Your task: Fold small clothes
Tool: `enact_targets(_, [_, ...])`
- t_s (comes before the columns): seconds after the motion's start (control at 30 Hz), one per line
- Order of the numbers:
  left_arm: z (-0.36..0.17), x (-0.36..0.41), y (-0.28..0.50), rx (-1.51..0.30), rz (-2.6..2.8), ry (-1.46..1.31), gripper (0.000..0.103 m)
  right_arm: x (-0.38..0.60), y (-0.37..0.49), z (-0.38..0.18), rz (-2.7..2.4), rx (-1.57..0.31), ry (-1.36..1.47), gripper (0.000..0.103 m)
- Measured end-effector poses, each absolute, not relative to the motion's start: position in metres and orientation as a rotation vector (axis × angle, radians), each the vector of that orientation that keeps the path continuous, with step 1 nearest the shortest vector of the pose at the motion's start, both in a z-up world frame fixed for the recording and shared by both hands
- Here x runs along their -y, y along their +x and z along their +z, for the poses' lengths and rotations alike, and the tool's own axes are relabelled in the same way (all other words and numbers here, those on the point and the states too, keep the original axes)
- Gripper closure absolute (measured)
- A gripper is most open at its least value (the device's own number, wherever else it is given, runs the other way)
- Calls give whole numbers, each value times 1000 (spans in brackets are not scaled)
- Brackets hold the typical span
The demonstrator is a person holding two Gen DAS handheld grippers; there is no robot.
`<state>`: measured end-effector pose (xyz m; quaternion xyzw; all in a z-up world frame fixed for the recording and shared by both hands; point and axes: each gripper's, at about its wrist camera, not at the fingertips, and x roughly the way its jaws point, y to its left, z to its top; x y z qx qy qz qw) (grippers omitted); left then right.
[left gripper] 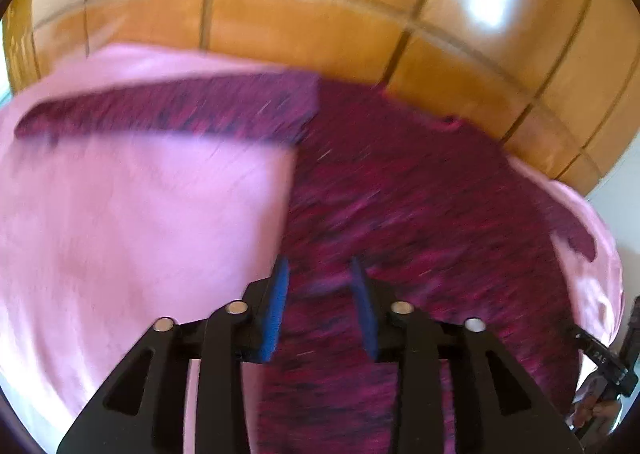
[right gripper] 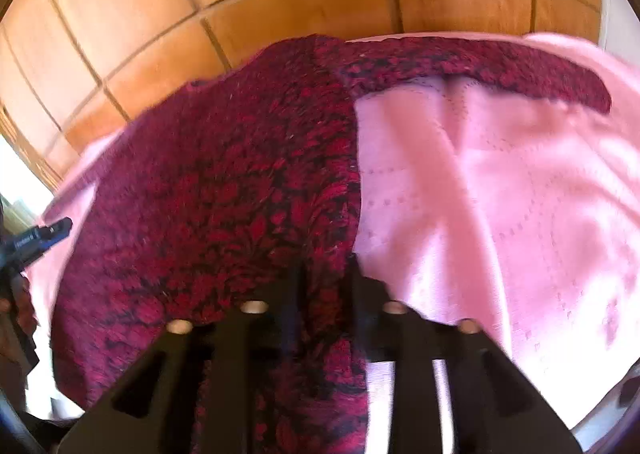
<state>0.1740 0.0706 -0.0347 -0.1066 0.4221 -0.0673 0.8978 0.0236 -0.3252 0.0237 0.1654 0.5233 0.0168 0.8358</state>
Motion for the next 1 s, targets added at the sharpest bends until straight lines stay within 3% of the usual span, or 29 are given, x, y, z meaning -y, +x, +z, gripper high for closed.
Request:
enact_targets(0.07, [-26,-54,169,-816,-172,-201,51,347,24,28,25,-1080,440,66])
enact_targets(0.17, [-27,-21,168,-804,-278,-150,51,405,27,36,-73,-975,628,58])
enact_targets(0.43, [-75,30,182,-942,-369,-46,51,558,63,5,-357,-786,1024,58])
enact_targets(0.63, [-86,29,182,-948,-380,-44,47,608,89,-30,-476,-742,1203,59])
enact_targets(0.7, [-88,28,183,-953,-378,-52,47,617,98,-37,-500,-742,1202,63])
enact_targets(0.73, [-87,29,182,-953,-378,-55,47,620,102,-37,-512,-745,1195,70])
enact_targets(0.77, [-88,29,182,-953,-378,-58,46,621,108,-35,-527,-764,1166,84])
enact_targets(0.87, [-88,28,182,-953,-384,-66,46,627,111,-19,-565,-820,1011,92])
enact_targets(1.0, [-89,20,183,-961,-399,-105,46,627,106,-10,-654,-840,838,94])
